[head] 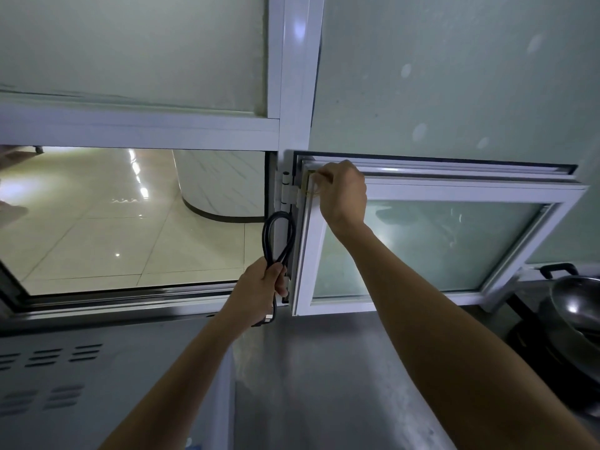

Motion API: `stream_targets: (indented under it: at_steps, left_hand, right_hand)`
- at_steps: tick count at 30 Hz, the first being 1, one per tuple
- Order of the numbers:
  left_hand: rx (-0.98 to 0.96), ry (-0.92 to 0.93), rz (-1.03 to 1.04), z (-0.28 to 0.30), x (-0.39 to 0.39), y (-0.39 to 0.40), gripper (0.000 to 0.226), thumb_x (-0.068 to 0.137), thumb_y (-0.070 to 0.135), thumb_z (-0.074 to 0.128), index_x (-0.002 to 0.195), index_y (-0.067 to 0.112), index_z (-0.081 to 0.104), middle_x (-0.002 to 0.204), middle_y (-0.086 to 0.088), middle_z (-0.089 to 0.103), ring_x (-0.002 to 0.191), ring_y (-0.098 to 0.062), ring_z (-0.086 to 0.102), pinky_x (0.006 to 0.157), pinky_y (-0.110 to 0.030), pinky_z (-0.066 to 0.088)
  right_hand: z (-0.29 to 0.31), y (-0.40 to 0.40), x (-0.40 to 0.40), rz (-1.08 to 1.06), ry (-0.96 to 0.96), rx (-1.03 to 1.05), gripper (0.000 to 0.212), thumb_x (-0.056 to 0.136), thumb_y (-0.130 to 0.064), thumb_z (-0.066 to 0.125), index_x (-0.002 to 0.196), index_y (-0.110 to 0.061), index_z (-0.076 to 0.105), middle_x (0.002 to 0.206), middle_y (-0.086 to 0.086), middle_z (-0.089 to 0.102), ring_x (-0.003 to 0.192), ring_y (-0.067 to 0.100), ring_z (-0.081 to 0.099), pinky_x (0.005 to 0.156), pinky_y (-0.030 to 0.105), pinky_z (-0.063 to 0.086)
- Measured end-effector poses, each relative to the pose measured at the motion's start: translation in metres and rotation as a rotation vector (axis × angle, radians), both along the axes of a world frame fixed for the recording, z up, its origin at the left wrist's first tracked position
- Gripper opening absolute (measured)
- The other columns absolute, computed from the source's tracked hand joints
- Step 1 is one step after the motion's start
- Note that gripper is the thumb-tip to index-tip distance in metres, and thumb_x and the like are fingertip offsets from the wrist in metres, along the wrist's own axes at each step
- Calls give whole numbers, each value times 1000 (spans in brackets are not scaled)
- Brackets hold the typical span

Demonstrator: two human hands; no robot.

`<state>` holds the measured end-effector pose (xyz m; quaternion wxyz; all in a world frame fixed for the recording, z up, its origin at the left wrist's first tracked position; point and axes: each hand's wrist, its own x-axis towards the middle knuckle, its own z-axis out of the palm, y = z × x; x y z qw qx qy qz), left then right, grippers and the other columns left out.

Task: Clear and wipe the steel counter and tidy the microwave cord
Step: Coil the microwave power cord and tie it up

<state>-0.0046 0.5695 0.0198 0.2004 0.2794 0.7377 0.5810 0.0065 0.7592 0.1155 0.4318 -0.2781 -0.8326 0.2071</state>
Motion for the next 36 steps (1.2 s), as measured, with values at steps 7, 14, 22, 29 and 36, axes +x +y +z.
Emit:
stream_targets:
  at_steps: [7, 14, 22, 29, 36]
  left_hand:
    - [38, -39, 10, -6, 14, -11, 25, 106, 14, 37, 92, 3, 55, 68, 2, 57, 67, -21, 61, 55, -13, 45]
    - [-96, 66, 57, -30, 39, -35, 27, 106, 27, 39, 91, 10, 55, 77, -3, 69, 71, -23, 65, 56, -30, 50]
    - [-169, 131, 1, -46, 88, -50, 30, 106, 20, 38, 81, 10, 54, 66, 0, 56, 44, 3, 47, 54, -32, 35]
    - [-292, 221, -53, -68, 112, -45, 26, 104, 20, 41, 83, 13, 54, 79, -2, 62, 64, -4, 50, 60, -21, 37]
    - [-389, 261, -83, -76, 123, -43, 31, 104, 25, 40, 83, 6, 52, 81, -8, 64, 65, -14, 50, 62, -30, 38]
  right_hand:
    - [2, -21, 26, 148, 66, -144, 13, 96, -26, 61, 92, -20, 73, 89, -6, 69, 81, 6, 63, 72, 20, 53]
    - [-39, -58, 100, 157, 154, -545, 13, 94, -27, 64, 92, -17, 73, 80, -9, 73, 76, 1, 67, 72, 15, 52]
    - [-100, -87, 182, 111, 276, -959, 15, 92, -23, 66, 87, -10, 71, 82, 5, 75, 74, 13, 67, 68, 23, 48]
    - [-127, -102, 232, 186, 380, -1271, 22, 99, -30, 58, 88, -14, 66, 90, 8, 75, 86, 20, 71, 80, 33, 47]
    - [-130, -106, 256, 246, 460, -1329, 24, 102, -33, 53, 88, -16, 64, 108, 13, 74, 106, 27, 70, 81, 34, 46]
